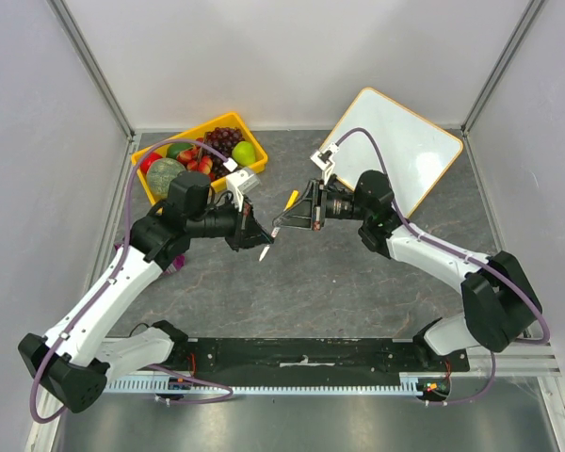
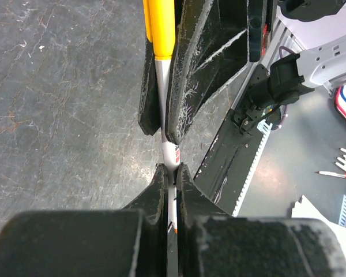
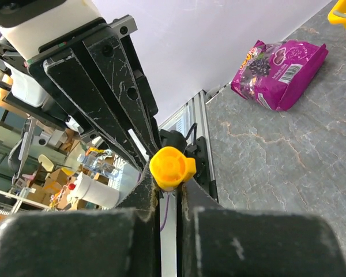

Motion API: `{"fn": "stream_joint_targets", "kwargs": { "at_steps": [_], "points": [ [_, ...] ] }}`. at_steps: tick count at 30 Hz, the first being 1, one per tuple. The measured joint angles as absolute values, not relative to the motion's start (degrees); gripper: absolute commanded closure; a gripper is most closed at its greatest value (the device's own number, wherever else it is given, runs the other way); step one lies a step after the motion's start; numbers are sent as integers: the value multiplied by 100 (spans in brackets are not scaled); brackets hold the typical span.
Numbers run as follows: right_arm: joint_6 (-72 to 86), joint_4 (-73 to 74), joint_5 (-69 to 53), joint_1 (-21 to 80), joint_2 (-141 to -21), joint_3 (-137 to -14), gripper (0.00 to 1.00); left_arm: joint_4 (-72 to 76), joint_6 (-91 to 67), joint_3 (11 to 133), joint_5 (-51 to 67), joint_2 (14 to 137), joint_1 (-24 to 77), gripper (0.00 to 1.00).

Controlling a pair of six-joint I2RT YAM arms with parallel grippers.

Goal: Write a sentence on the whiteboard
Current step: Pick up the whiteboard marker at the center of the board.

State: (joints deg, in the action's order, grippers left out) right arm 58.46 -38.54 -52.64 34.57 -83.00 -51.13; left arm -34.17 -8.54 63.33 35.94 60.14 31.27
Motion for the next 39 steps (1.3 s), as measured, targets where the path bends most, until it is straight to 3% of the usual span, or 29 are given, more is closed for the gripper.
{"fn": "stream_joint_targets", "kwargs": {
  "at_steps": [3, 5, 8, 10, 12, 14, 16, 19, 22, 24, 26, 39],
  "points": [
    [5839, -3859, -5170, 3468, -8278, -5072, 100, -3389, -862, 6296, 3592, 6012, 3127, 44],
    [5833, -3806, -5046, 3479, -8187, -4989, 100, -3343, -871, 6237, 3557, 5990, 3127, 34],
    [5806, -3721, -4836, 3479, -7975, -4908, 100, -3214, -934, 6117, 3551, 5933, 3127, 32],
    [5800, -3715, -4703, 3494, -7846, -4899, 100, -3103, -958, 6034, 3575, 5916, 3127, 34],
    [5800, -3715, -4571, 3496, -7708, -4886, 100, -2961, -1000, 5957, 3629, 5933, 3127, 42],
    [5800, -3706, -4458, 3498, -7616, -4875, 100, -2871, -1057, 5927, 3677, 5990, 3127, 65],
    [5717, -3651, -4309, 3498, -7579, -4869, 100, -2762, -1133, 5913, 3791, 6051, 3127, 97],
    [5725, -3524, -4115, 3487, -7579, -4821, 99, -2661, -1170, 5896, 3894, 6066, 3159, 98],
    [5714, -3454, -4018, 3489, -7566, -4821, 58, -2665, -1173, 5881, 3898, 6064, 3157, 98],
    [5638, -3369, -4010, 3492, -7542, -4821, 23, -2661, -1186, 5878, 3870, 6064, 3159, 98],
    [5561, -3218, -4021, 3474, -7518, -4821, 5, -2661, -1197, 5878, 3833, 6045, 3157, 98],
    [5745, -3885, -5030, 3015, -7321, -4823, 2, -2589, -1190, 5968, 4353, 5655, 3146, 98]
  ]
}}
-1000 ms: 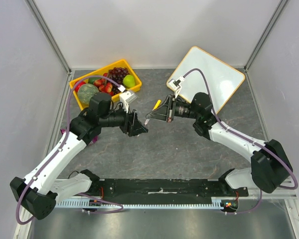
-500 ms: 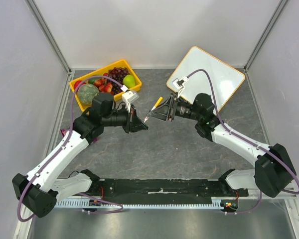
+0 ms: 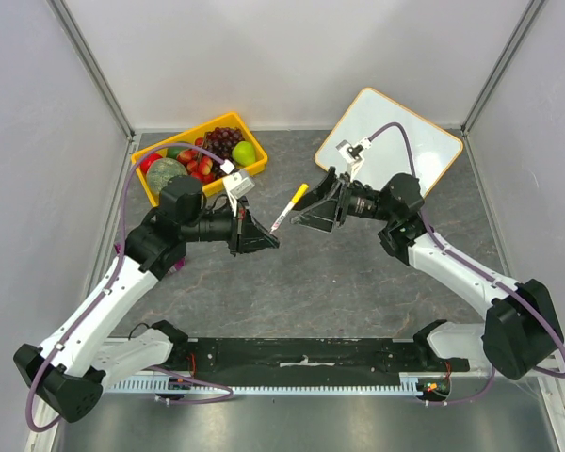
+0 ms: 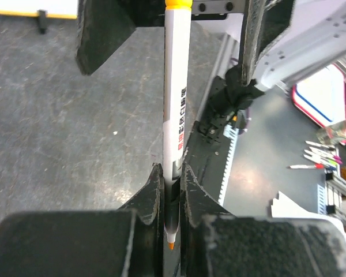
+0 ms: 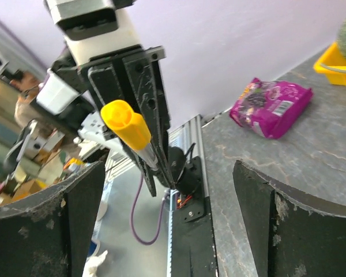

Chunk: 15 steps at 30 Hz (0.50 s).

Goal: Write a sentence on the whiteboard
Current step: Pick up the whiteboard marker at the center of the board.

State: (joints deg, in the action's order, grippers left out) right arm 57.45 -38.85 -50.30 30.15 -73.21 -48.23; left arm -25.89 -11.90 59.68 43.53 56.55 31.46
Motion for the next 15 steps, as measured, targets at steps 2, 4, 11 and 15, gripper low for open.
{"fn": "stream_joint_targets", "kwargs": {
  "at_steps": [2, 4, 11, 15],
  "points": [
    [5902, -4180, -5282, 3030, -7321, -4823, 7, -2495, -1190, 5972, 4580, 5636, 3146, 98],
    [6049, -4460, -5470, 3072, -7321, -4823, 13, -2394, -1190, 5972, 4803, 5623, 3148, 98],
    [6307, -4936, -5804, 3367, -7463, -4893, 31, -2204, -1190, 6003, 5319, 5625, 3148, 98],
    [6364, -4969, -5833, 3433, -7636, -4923, 37, -2169, -1190, 6007, 5472, 5658, 3148, 98]
  ]
}}
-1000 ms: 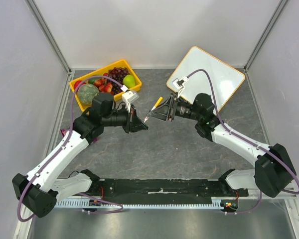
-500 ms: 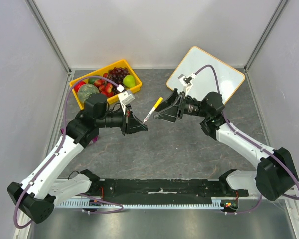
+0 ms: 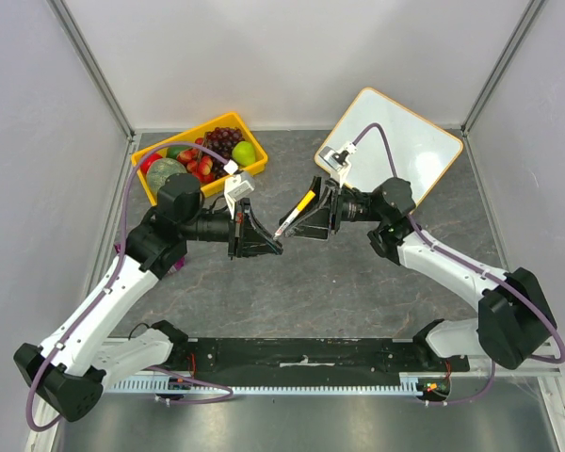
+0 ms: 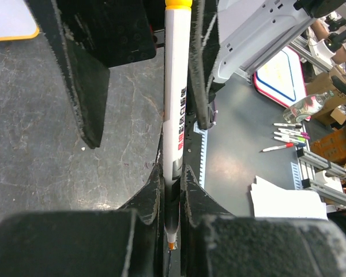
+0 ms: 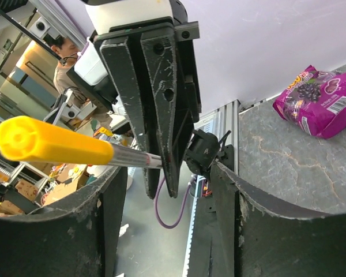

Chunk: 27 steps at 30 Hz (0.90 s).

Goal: Write a sentence on the whiteboard
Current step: Pick up the whiteboard marker at the center of the board.

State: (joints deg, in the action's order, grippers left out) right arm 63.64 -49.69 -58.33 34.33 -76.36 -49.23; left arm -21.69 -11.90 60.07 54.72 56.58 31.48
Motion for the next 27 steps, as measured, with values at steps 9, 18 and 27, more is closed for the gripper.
{"fn": "stream_joint_targets", "kwargs": {
  "at_steps": [9, 18, 27],
  "points": [
    [6418, -5015, -5867, 3474, -7747, -5046, 45, -2165, -1190, 6007, 5583, 5673, 3124, 98],
    [6451, -5043, -5885, 3594, -7754, -5068, 65, -2169, -1190, 6001, 5564, 5686, 3124, 98],
    [6388, -5041, -5955, 3627, -7754, -5072, 84, -2176, -1188, 5961, 5555, 5736, 3127, 98]
  ]
}}
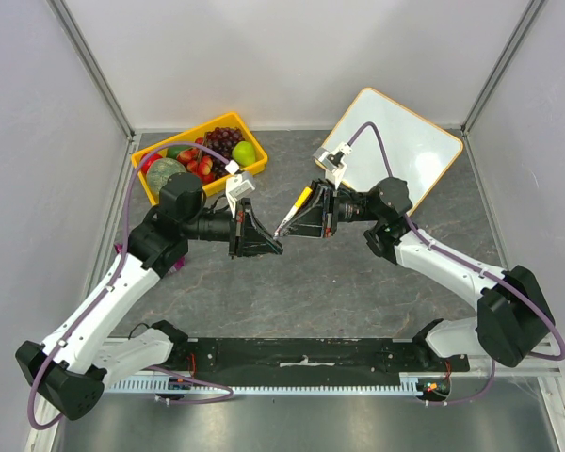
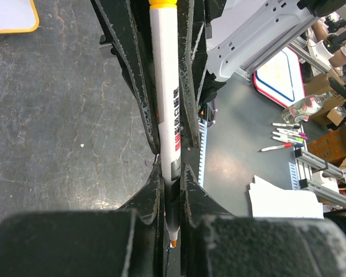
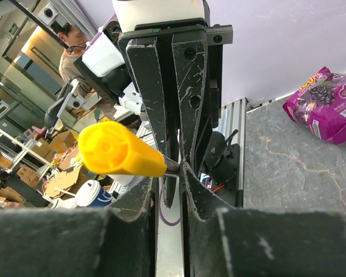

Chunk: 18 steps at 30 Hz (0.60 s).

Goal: Write a sentence on the whiteboard
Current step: Pick up the whiteboard marker at the center of the board.

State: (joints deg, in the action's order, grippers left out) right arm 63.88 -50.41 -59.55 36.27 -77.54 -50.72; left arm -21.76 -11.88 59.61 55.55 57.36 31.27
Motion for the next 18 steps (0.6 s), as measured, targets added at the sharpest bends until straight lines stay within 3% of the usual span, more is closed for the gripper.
{"fn": "stream_joint_targets", "kwargs": {
  "at_steps": [3, 7, 10, 12, 18],
  "points": [
    [6246, -5015, -5946, 3625, -7754, -5072, 90, -2209, -1192, 5961, 5527, 5734, 3124, 98],
    [6117, -4991, -5937, 3625, -7752, -5072, 66, -2235, -1192, 5959, 5470, 5721, 3127, 98],
    [6195, -4930, -5924, 3627, -7725, -5072, 55, -2259, -1138, 5929, 5400, 5693, 3127, 98],
    [6219, -4912, -5916, 3627, -7671, -5072, 54, -2309, -1105, 5863, 5371, 5662, 3127, 98],
    [6176, -4742, -5907, 3627, -7614, -5072, 65, -2329, -1083, 5798, 5360, 5614, 3133, 98]
  ]
}}
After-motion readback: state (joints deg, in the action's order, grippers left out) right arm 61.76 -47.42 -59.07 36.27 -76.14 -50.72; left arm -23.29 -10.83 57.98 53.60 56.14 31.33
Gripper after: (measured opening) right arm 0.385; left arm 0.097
